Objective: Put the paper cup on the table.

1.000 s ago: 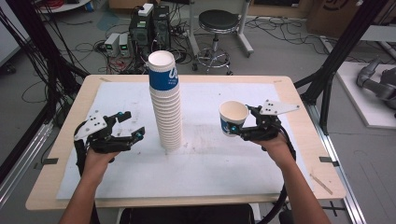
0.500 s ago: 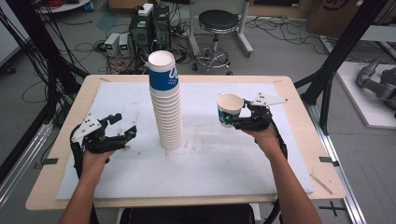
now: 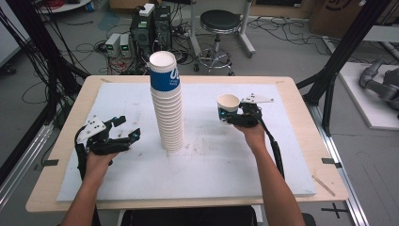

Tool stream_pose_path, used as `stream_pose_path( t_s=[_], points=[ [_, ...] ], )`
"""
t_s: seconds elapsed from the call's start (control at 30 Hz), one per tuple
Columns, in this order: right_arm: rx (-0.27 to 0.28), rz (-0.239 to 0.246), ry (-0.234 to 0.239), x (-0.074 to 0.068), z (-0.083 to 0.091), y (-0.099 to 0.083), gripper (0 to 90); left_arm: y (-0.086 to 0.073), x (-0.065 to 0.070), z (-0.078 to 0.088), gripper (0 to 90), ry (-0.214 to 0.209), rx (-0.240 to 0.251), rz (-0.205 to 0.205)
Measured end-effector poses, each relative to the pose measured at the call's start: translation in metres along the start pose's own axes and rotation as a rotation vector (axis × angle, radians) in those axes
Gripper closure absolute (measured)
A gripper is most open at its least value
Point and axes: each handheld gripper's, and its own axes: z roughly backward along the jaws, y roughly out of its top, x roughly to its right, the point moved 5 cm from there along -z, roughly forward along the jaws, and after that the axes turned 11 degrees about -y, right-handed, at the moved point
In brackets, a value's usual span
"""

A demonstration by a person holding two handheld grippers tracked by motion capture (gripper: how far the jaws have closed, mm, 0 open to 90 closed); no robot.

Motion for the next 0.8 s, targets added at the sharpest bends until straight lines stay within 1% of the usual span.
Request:
stream_pose_path(
  t_s=[0.1,0.2,0.27,0.37,0.4,0.47,0.53,0.6,0.63,0.8],
  points=[
    [-0.02,-0.001,-0.015,0.0,-0.006,-0.006,23.5,-0.001,0.0,0.0,18.2,0.003,0.0,0.003],
    [-0.047,0.025,-0.03,0.0,-0.01,-0.015,22.7,-0.001,-0.001,0.001,18.2,0.006,0.004,0.008],
    [-0.058,0.031,-0.029,0.0,-0.011,-0.02,22.3,-0.002,-0.001,0.002,18.2,0.008,0.003,0.011],
    [-0.052,0.005,-0.026,0.001,-0.008,-0.024,22.1,-0.002,-0.001,0.001,18.2,0.006,0.002,0.013],
    [-0.052,0.016,-0.023,0.002,-0.007,-0.025,21.8,-0.002,0.0,0.001,18.2,0.005,0.001,0.015],
    [-0.061,0.038,-0.031,0.002,-0.006,-0.026,21.2,-0.003,0.0,0.0,18.2,0.004,0.001,0.017],
    [-0.075,0.049,-0.044,0.003,-0.005,-0.028,20.7,-0.003,0.001,-0.001,18.2,0.0,-0.001,0.013],
    [-0.087,0.036,-0.035,0.004,-0.004,-0.031,19.8,-0.003,0.001,-0.001,18.2,-0.001,-0.005,0.015],
    [-0.091,0.031,-0.04,0.005,-0.003,-0.033,19.6,-0.003,0.001,-0.001,18.2,-0.001,-0.005,0.015],
    [-0.119,0.046,-0.037,0.005,0.001,-0.039,19.6,-0.004,0.0,-0.001,18.3,0.0,-0.003,0.021]
  ],
)
